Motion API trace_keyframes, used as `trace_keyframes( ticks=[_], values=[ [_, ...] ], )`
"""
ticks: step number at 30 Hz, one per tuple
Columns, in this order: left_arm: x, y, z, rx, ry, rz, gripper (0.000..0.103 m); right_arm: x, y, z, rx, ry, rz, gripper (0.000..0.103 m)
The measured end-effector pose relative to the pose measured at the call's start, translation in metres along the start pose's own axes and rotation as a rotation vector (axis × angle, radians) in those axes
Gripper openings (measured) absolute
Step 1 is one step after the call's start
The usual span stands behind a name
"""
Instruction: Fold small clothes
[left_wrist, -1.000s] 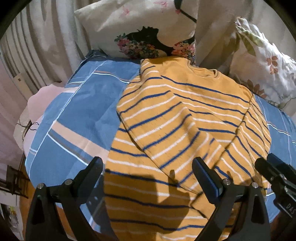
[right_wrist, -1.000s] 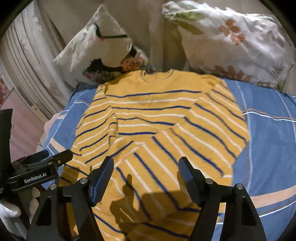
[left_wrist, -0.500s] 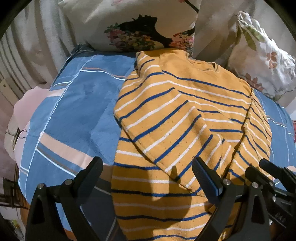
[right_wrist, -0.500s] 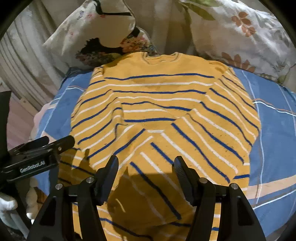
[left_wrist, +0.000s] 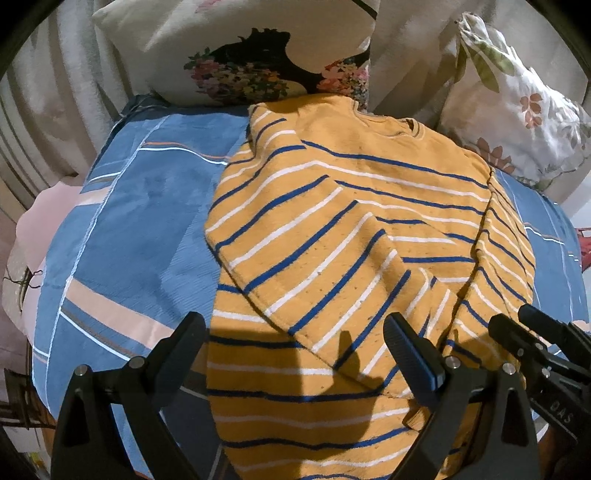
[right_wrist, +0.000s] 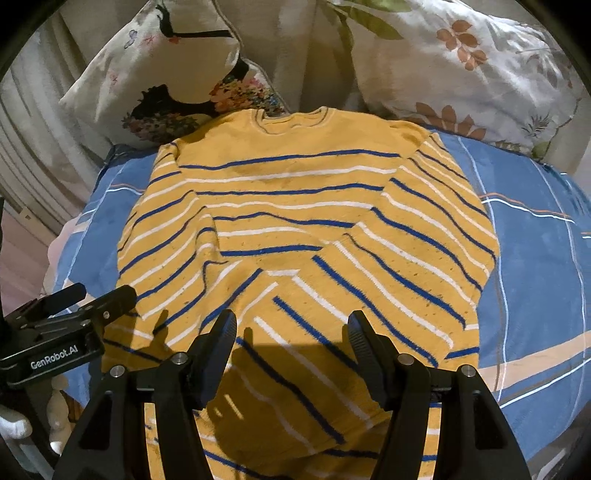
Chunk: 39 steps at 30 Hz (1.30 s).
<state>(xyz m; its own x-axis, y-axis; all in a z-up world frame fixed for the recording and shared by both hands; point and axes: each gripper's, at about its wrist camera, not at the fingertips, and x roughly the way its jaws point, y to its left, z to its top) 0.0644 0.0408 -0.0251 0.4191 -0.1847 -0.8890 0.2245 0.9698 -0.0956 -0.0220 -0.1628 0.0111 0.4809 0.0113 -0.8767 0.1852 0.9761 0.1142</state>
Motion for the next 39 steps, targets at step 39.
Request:
trace_keyframes(
  ticks=[39],
  values=[
    [0.011,-0.022,-0.008,0.048,0.063,-0.025,0.097,0.002,-0.035,-0.013,0.095,0.02,-0.057,0.067]
  ],
)
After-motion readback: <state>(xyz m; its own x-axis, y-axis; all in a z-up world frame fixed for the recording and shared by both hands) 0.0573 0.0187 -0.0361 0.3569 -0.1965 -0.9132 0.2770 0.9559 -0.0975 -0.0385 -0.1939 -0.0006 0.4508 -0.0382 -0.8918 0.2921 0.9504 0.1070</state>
